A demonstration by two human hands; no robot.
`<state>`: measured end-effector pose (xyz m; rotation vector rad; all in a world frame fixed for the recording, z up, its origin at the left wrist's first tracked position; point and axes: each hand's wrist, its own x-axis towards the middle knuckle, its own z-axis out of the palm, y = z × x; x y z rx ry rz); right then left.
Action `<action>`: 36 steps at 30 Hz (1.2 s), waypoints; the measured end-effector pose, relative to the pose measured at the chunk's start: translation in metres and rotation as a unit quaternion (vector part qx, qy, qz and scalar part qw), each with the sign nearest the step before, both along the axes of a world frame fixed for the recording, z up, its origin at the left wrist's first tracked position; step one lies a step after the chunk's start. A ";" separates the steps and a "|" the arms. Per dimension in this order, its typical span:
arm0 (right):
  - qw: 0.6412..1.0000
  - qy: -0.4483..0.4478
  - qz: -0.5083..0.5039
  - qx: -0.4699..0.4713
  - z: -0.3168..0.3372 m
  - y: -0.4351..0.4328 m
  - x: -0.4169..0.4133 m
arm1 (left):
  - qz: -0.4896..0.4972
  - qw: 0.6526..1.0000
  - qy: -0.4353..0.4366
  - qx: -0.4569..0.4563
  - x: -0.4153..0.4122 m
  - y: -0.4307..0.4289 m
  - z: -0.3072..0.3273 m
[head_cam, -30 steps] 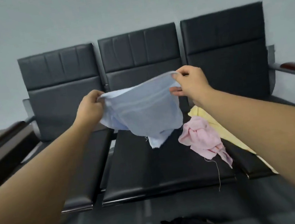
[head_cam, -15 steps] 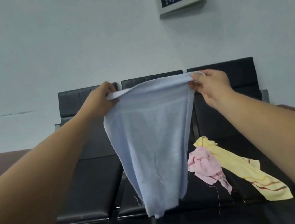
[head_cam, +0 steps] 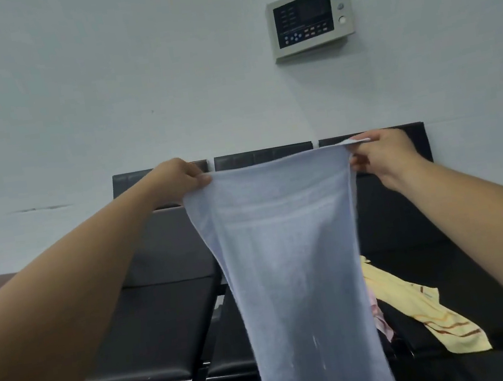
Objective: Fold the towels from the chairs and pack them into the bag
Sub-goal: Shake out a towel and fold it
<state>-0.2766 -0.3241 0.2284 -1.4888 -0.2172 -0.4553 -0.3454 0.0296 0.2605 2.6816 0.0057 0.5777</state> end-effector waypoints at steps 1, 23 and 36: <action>0.999 0.004 -0.016 -0.033 -0.002 -0.002 -0.002 | 0.011 0.998 0.019 0.052 0.001 0.000 0.000; 0.966 -0.017 0.108 -0.236 -0.026 0.050 -0.049 | -0.234 0.963 0.038 -0.130 -0.009 -0.096 -0.029; 0.963 -0.081 0.037 -0.256 -0.041 0.036 -0.031 | -0.183 0.971 0.155 -0.023 0.006 -0.076 -0.055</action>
